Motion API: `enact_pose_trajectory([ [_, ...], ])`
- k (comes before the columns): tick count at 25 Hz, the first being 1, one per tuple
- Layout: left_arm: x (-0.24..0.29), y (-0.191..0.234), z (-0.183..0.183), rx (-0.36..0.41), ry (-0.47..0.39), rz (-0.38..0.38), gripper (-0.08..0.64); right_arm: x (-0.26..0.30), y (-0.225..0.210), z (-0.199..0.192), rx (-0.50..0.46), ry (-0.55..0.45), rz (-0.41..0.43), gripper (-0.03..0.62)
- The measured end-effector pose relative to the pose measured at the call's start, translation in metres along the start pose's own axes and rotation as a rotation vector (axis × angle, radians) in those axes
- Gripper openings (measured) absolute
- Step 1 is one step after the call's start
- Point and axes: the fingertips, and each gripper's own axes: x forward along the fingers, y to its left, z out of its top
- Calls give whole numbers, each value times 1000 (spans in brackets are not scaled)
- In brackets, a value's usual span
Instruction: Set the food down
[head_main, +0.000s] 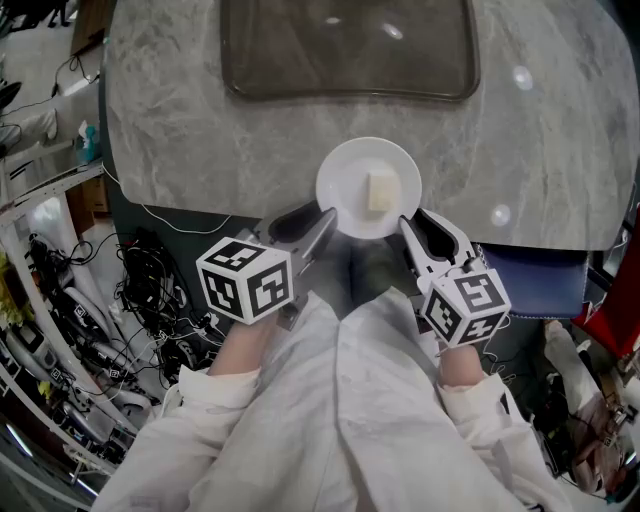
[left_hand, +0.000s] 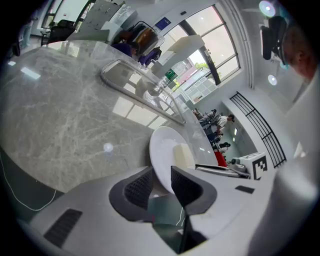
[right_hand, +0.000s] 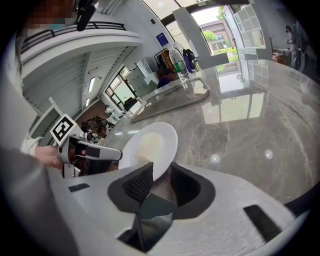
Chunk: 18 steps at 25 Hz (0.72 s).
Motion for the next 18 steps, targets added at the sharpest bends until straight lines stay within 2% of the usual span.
enact_pose_trajectory([
  [4,3,1,4,3,-14,7,112,1,-4,1,24,2,1,71],
  [7,5,1,5,36,1,27,83,0,-6,3,19,3,1,67],
  [18,7,-1,6,97,8,19,83,1,-8,4,10,10,-22,61],
])
